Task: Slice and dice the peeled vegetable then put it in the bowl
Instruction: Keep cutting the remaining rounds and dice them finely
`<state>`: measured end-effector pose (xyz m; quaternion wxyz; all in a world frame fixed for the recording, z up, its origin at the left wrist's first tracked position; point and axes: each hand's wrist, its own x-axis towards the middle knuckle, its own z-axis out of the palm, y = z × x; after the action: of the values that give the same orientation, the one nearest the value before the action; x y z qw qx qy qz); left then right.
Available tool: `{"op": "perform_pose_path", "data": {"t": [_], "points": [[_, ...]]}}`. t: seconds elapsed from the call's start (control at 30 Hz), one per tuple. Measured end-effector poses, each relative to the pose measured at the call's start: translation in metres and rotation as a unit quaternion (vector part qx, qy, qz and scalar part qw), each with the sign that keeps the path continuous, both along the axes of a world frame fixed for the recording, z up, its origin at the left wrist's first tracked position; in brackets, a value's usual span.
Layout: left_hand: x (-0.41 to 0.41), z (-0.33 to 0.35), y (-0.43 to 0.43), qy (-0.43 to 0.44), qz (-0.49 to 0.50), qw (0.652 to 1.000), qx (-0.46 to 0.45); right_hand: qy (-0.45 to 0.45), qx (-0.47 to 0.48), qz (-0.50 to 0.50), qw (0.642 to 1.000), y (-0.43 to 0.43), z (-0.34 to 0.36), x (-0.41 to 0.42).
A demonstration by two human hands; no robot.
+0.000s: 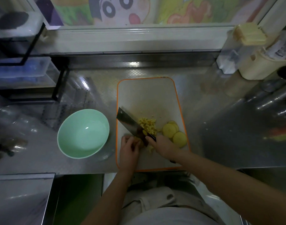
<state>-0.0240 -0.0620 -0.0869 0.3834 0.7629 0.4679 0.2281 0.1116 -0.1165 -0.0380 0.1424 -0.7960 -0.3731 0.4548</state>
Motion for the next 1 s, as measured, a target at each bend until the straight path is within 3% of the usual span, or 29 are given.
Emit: {"op": "perform_pose_path", "data": {"t": [0.27,0.53,0.83,0.9,1.0], "points": [[-0.001,-0.002,-0.003,-0.001,0.009,1.0,-0.009,-0.056,0.065,0.013,0.996,0.002,0.009,-0.003],[0.003,0.001,-0.007,-0.016,0.08,0.996,-0.042,-0.036,0.097,-0.02,0.994,-0.009,0.013,0.003],[0.013,0.004,-0.007,-0.033,0.159,0.983,-0.088,-0.078,0.0,0.026,0.997,-0.021,0.033,0.001],[0.013,0.003,-0.007,-0.027,0.162,0.982,-0.088,-0.125,-0.008,0.114,0.985,-0.024,0.036,-0.001],[0.013,0.002,-0.005,-0.024,0.164,0.983,-0.084,-0.136,-0.034,0.123,0.982,-0.022,0.037,-0.002]]}}
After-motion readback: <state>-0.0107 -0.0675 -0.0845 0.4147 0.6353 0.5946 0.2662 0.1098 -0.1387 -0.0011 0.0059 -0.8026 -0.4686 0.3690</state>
